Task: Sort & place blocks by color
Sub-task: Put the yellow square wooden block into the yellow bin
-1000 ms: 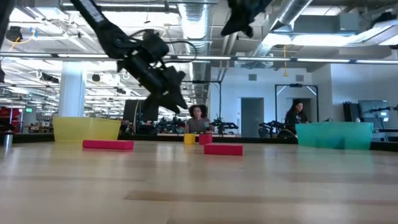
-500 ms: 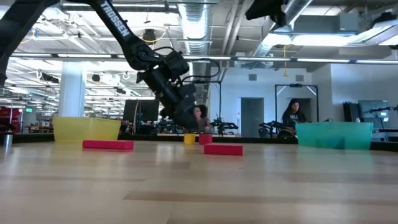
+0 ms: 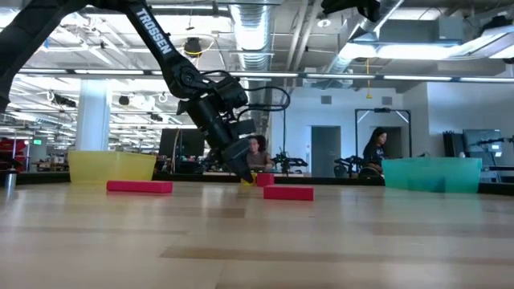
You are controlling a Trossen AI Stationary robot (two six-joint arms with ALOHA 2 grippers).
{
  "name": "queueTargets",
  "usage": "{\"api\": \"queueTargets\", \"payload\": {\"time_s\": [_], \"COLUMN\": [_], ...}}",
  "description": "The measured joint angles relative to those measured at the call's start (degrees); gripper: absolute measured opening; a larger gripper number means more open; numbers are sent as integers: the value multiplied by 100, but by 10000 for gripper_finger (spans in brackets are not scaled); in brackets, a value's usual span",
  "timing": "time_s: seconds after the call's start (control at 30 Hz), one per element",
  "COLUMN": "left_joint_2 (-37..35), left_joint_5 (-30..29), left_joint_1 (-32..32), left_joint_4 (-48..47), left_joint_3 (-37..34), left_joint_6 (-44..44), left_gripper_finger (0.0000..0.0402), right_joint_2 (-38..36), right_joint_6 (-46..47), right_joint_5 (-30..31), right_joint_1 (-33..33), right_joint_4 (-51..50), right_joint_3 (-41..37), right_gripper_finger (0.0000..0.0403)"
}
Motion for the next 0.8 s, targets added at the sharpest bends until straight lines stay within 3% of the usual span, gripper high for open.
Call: {"api": "queueTargets", "payload": {"time_s": [0.17, 0.4, 0.6, 0.8], "left_joint_2": [0, 0, -124, -843], "left_joint_5": [-49, 298, 405, 7], "left_joint_1": [-80, -58, -44, -44], "left_joint_4": [185, 333, 112, -651], "left_joint_3": [0, 0, -7, -2], "left_joint_6": [611, 805, 299, 450], "left_gripper_finger": [207, 98, 97, 115], "right_joint_2": [88, 402, 963, 1854], "right_joint_6": [735, 2040, 3136, 3589], "right_joint_5": [1177, 2600, 3084, 2741], "right_joint_1": [563, 1286, 1734, 1840], "right_joint_4": [-117, -1080, -2315, -2841], "right_joint_3": [-7, 16, 2, -2], "right_gripper_finger": [76, 76, 76, 76]}}
